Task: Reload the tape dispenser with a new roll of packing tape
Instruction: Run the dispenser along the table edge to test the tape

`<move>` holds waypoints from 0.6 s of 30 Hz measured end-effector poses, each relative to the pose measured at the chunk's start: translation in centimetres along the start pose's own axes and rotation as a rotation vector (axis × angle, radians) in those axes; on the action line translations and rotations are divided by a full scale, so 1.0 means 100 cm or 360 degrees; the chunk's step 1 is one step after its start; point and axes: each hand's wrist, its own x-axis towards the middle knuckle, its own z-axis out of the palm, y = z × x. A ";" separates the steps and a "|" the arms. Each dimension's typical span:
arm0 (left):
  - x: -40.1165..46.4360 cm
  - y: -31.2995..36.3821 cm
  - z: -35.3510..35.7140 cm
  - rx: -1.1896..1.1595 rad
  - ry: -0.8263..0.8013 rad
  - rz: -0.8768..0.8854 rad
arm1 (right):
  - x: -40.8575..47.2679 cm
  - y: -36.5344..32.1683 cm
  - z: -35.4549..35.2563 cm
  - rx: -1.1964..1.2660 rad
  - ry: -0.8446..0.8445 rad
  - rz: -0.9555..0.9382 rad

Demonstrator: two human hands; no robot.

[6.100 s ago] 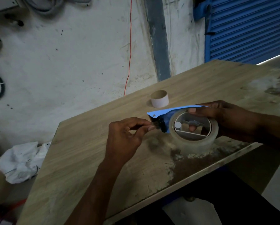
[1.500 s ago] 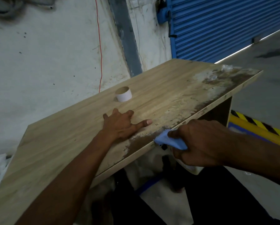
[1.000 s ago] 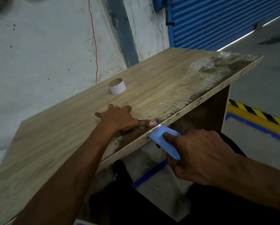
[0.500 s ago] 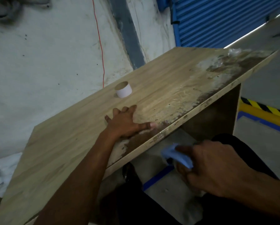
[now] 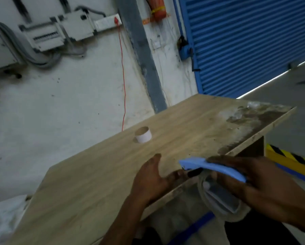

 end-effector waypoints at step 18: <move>0.063 0.001 -0.059 -0.1490 -0.0221 0.0118 | 0.133 0.000 0.029 0.1504 -0.0410 0.0749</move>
